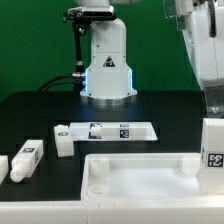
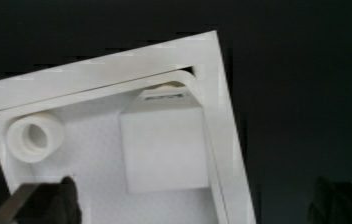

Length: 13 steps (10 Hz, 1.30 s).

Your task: Assemble desk

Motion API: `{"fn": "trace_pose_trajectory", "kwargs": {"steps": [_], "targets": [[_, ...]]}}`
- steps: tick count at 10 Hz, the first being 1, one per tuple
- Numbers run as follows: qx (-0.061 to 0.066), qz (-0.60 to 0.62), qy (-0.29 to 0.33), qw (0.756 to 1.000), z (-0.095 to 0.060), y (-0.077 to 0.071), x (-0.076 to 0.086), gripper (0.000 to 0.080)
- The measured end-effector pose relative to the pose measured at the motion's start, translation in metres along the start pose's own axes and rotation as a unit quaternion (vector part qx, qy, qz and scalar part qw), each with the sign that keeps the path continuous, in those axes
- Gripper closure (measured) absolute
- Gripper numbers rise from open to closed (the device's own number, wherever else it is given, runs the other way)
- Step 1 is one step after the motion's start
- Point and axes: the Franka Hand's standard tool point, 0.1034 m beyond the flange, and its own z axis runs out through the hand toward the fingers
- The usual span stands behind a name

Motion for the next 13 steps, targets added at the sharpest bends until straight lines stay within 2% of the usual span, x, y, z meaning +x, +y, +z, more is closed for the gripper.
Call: {"fn": "trace_pose_trajectory", "kwargs": {"steps": [3, 5, 6, 9, 11, 12, 13], "targets": [[0.0, -0.033, 0.001, 0.999, 0.0, 0.001, 0.002, 0.015], [0.001, -0.096, 0.003, 0.995, -0.006, 0.02, 0.024, 0.015], [-0.007, -0.135, 0.006, 0.991, -0.007, 0.034, 0.03, 0.015], [-0.009, -0.227, 0.007, 0.974, -0.007, 0.035, 0.029, 0.015], [-0.01, -0.306, 0.007, 0.952, -0.006, 0.035, 0.03, 0.015], [-0.004, -0.337, 0.011, 0.941, 0.0, 0.041, 0.035, 0.015], [-0.008, -0.37, 0.015, 0.929, 0.009, 0.061, 0.044, 0.015]]}}
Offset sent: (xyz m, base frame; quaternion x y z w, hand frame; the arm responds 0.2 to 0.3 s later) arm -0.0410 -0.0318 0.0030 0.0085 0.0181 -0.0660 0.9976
